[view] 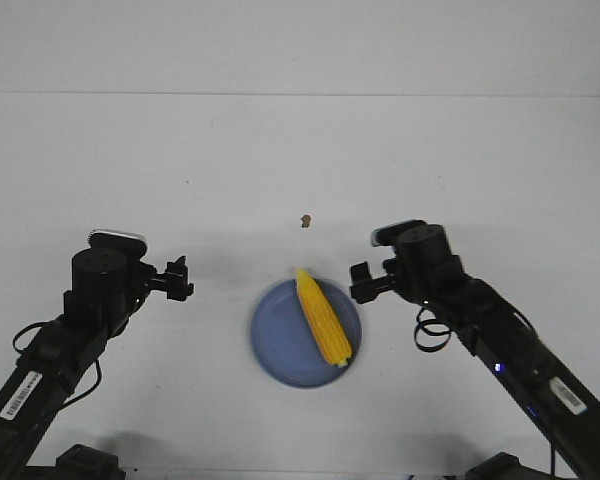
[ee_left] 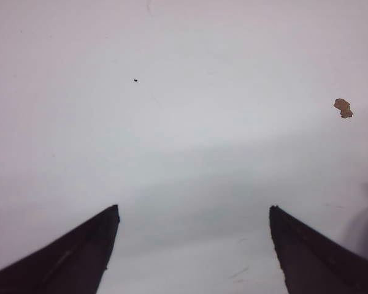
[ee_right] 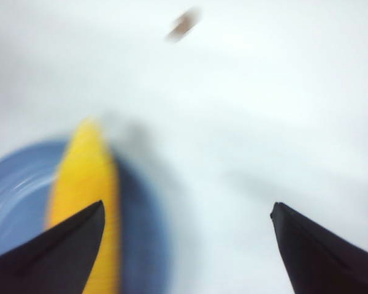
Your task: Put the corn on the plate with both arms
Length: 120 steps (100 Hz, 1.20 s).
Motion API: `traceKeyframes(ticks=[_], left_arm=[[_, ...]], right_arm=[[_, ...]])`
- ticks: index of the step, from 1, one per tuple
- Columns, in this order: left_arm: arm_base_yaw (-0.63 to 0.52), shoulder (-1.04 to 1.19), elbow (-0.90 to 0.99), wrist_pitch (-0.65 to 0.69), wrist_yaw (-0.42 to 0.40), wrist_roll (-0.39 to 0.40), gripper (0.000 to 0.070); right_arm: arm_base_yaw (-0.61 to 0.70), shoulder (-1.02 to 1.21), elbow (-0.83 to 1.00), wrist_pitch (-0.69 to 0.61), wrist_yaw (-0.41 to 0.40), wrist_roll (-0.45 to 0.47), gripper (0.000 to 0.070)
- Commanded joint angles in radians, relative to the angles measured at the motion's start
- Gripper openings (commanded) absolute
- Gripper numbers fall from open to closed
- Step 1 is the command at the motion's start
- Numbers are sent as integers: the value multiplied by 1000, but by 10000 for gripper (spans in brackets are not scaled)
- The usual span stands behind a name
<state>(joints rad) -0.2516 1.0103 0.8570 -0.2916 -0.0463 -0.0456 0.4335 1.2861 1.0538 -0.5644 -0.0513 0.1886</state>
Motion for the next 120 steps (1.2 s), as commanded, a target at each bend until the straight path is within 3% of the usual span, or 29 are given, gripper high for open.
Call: traceKeyframes(ticks=[1,22,41,57,70,103,111,120], left_arm=[[-2,2,10,8,1,2,503],[5,-34,10,8,-1,-12,503],[37,-111,10,7,-12,-48,504],[50,-198,-31,-20,-12,-51,504],[50,-309,-133,-23,-12,-97,504],[50,-584,-294,-67,-24,-106,498],[50,-608,-294,-69,-41,-106,498],[50,-620,-294,-69,-41,-106,447]], right_arm=[[-47,-48,13,-6,0,-48,572],[-229,-286,-29,-6,7,-104,572],[-323,-528,-177,24,28,-144,572],[-344,-739,-346,52,51,-140,571],[-342,-883,-451,53,43,-131,570],[-342,-1023,-459,47,42,-131,560],[-342,-1023,-459,53,42,-130,483],[-342,-1023,-459,60,49,-132,283]])
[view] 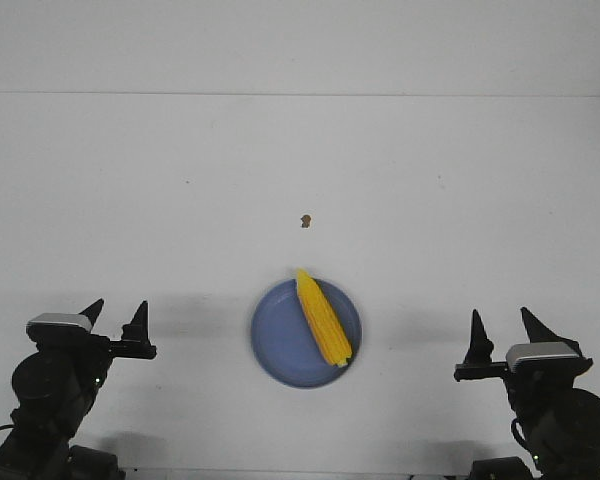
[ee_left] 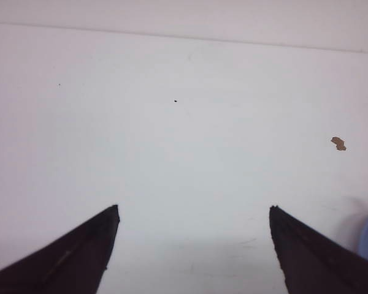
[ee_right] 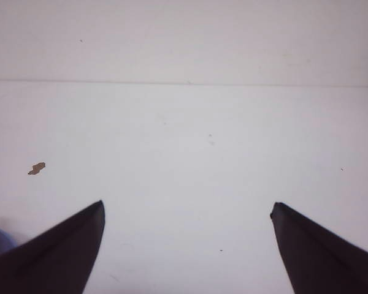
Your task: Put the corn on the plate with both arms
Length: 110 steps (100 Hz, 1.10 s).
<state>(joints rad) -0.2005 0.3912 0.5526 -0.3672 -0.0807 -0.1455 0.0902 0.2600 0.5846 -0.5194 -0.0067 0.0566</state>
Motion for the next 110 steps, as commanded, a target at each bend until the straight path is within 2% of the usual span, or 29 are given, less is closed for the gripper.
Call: traceKeyframes(ticks=[1,6,10,17,20,110], left_arm=[[-1,-2,11,6,-6,-6,430],[-1,-3,11,6,-6,-6,324],[-1,-4,11,6,-6,-6,220],[-1,-6,11,4,-5,-6,40],[-1,-7,11,2,-5,-6,0],[-1,-15,11,3,-5,-5,17]], right_arm=[[1,3,10,15,5,0,254],[1,3,10,17,7,0,126],[1,3,10,18,7,0,61],[1,3,10,18,7,0,28],[1,3,10,18,7,0,28],[1,3,10,18,7,-1,28]])
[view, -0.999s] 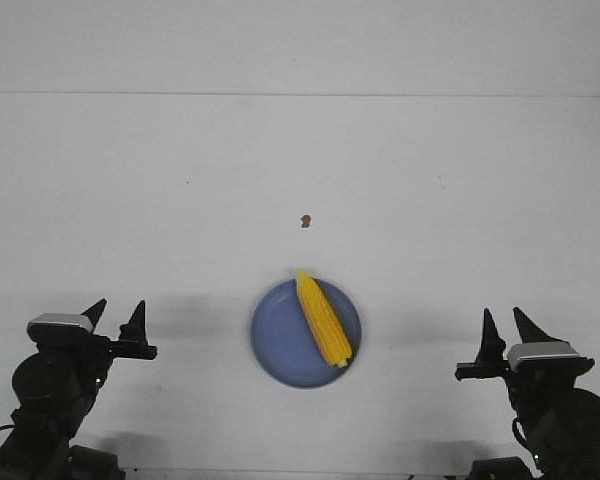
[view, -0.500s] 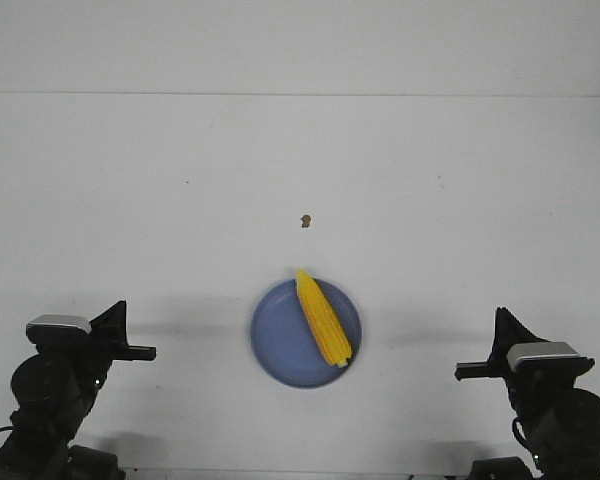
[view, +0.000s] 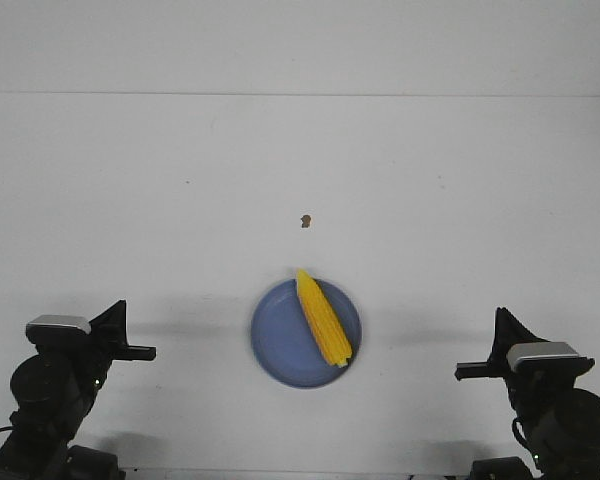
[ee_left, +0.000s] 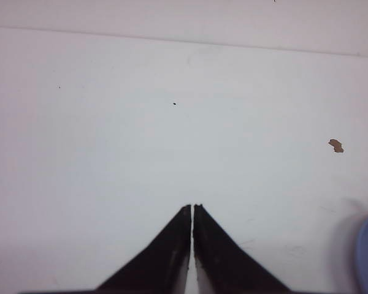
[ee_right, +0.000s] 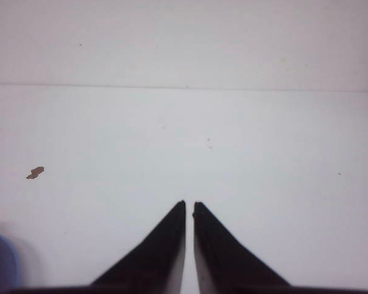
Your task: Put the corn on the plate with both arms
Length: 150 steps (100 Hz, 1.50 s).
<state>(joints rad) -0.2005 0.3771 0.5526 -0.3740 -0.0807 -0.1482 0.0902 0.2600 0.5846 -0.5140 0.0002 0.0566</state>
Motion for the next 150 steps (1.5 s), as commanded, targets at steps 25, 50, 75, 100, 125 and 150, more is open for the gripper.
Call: traceKeyframes(ticks=[25,50,75,100,125,150], left_arm=[[0,-38,11,10,-6,30,16],[30,-165,-104,145,-6,49,16],[92,-322,-313,336,-6,84,16],[105,-374,-427,378,-5,84,16],[105,-374,-509,474,-5,80,16],[105,-374,-539,507,-5,80,16]], right_arm=[[1,3,10,13,0,-1,28],[1,3,10,13,0,-1,28],[1,3,10,13,0,-1,28],[1,3,10,13,0,-1,28],[1,3,10,13,0,-1,28],[1,3,10,13,0,-1,28]])
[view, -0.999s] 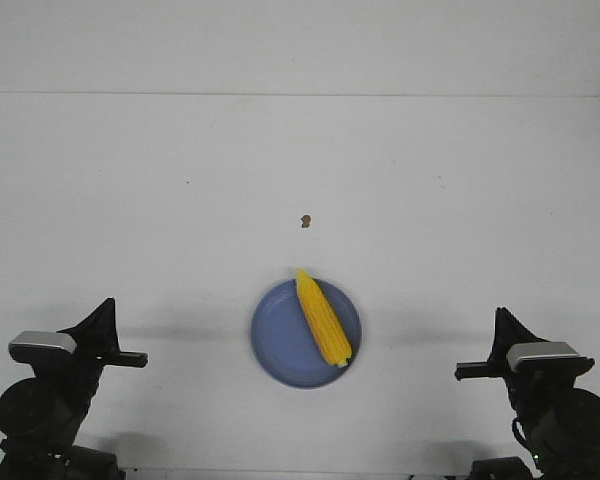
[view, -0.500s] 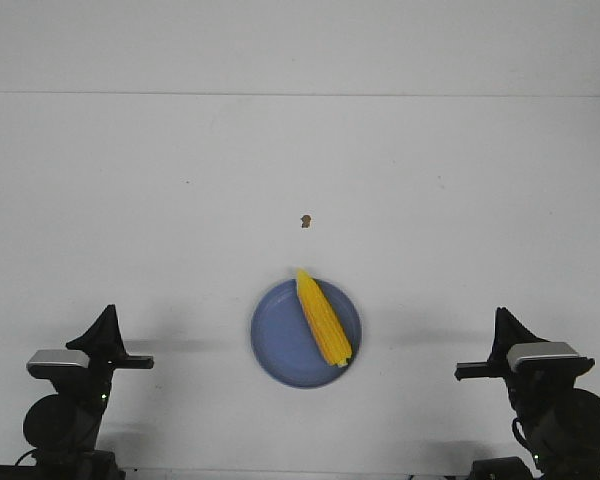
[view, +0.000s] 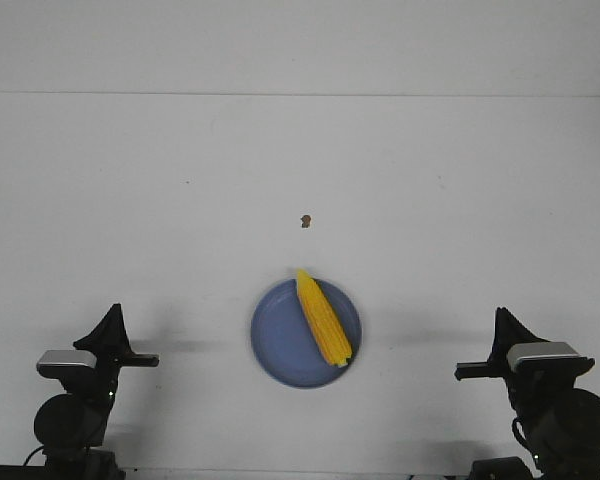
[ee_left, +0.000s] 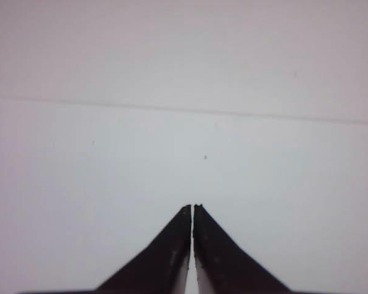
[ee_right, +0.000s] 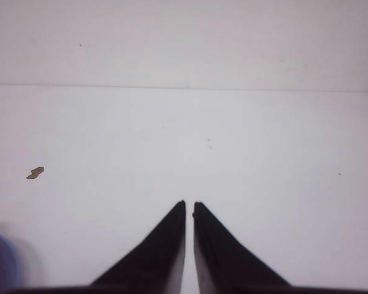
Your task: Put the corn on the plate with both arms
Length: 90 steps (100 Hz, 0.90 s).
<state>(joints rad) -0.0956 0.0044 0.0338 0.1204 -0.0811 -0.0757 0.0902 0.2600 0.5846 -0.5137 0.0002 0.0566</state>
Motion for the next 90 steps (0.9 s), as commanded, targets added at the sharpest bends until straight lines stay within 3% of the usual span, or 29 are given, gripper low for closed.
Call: traceKeyframes(ticks=[1,90], left_arm=[[0,-1,-20,13,-5,7,17],[0,-1,-20,13,-5,4,16]], right_arm=[[1,3,10,12,0,-1,28],[1,-3,10,12,2,-11,28]])
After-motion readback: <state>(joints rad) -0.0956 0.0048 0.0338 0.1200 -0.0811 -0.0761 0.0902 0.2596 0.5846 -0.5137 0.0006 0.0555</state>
